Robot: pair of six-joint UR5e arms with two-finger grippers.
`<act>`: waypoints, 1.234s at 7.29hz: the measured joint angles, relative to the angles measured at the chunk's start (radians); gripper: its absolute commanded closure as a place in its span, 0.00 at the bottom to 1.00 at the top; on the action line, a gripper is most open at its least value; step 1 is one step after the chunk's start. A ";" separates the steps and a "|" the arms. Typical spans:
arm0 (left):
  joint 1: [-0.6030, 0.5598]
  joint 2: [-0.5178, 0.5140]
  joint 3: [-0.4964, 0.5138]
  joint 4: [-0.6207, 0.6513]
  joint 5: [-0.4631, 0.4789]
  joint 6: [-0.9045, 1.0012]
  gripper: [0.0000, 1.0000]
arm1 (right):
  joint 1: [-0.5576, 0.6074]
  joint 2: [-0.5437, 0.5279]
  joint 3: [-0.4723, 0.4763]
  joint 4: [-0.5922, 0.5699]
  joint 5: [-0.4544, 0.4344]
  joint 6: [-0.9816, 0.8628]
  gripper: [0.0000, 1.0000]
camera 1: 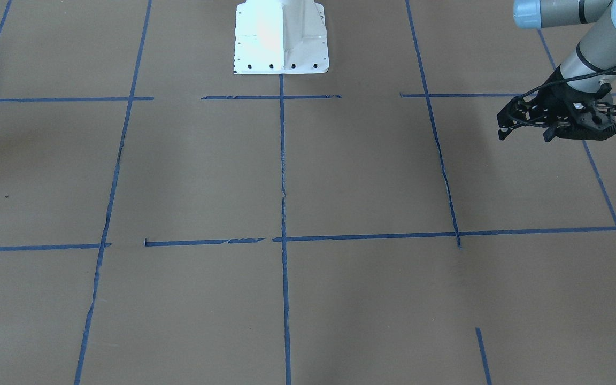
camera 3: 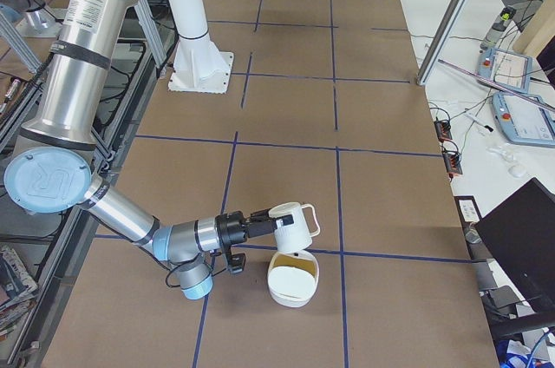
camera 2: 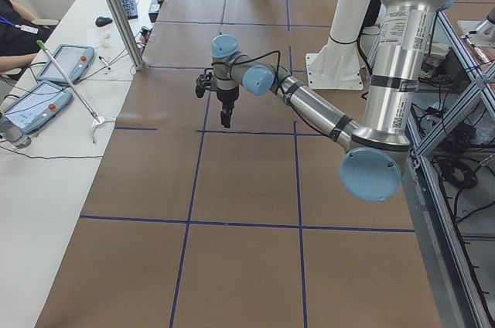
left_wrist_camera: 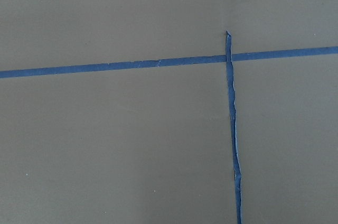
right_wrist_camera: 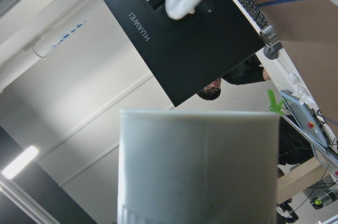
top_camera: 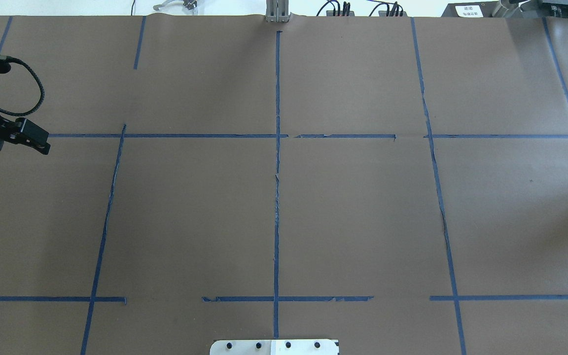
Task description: Left arm hands cup to right arm to dump lemon
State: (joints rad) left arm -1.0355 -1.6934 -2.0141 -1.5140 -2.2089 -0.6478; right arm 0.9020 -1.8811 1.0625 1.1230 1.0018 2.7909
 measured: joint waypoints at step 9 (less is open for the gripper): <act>0.000 0.002 -0.001 0.000 -0.008 -0.001 0.00 | 0.078 0.004 0.055 -0.134 0.239 -0.671 0.81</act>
State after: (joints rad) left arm -1.0356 -1.6911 -2.0155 -1.5140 -2.2166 -0.6489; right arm 0.9802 -1.8771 1.1175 0.9893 1.2409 2.1198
